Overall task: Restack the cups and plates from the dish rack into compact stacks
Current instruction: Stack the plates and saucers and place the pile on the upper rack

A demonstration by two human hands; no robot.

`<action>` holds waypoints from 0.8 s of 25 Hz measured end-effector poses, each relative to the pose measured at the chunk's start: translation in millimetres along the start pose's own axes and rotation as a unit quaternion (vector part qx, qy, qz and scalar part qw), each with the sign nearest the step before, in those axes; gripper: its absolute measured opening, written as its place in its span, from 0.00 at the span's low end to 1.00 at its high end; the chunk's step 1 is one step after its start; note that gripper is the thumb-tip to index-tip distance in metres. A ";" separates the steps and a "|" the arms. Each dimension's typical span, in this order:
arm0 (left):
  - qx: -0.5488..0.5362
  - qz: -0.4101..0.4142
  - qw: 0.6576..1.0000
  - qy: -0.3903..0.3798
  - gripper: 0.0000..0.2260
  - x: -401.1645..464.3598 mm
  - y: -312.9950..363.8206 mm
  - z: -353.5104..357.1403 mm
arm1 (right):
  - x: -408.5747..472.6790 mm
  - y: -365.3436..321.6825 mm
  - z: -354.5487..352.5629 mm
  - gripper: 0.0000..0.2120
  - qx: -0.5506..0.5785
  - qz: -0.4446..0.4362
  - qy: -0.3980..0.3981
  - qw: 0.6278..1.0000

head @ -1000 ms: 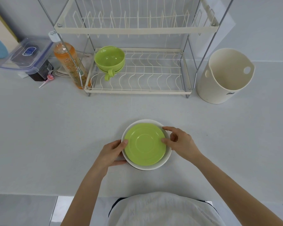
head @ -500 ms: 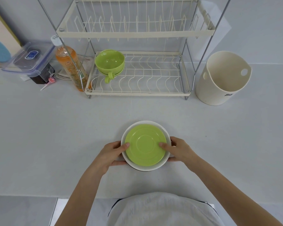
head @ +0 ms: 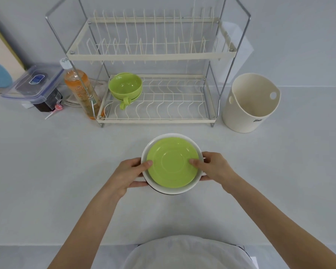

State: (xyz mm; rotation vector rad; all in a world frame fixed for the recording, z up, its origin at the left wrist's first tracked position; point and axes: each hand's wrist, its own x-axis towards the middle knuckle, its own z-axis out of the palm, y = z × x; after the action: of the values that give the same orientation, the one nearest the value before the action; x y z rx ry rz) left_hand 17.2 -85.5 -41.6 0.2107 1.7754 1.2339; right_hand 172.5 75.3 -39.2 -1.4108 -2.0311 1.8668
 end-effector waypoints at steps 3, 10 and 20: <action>0.005 0.049 0.999 0.002 0.05 -6.7 31.7 2.1 | -6.2 -31.4 -15.7 0.14 -0.027 -0.050 0.025 0.998; -0.011 0.192 0.981 0.028 0.07 -36.0 121.4 1.7 | -27.5 -124.8 -54.6 0.01 -0.035 -0.190 0.052 0.980; 0.000 0.318 0.946 0.061 0.03 -30.8 242.7 -11.6 | -7.5 -235.2 -84.1 0.07 0.001 -0.308 0.086 0.948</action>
State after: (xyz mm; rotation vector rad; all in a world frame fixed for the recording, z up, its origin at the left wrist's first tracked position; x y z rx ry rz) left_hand -58.2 5.3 173.0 0.7692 1.8795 1.7251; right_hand 91.1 168.4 177.9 -0.7621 -2.0524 1.4214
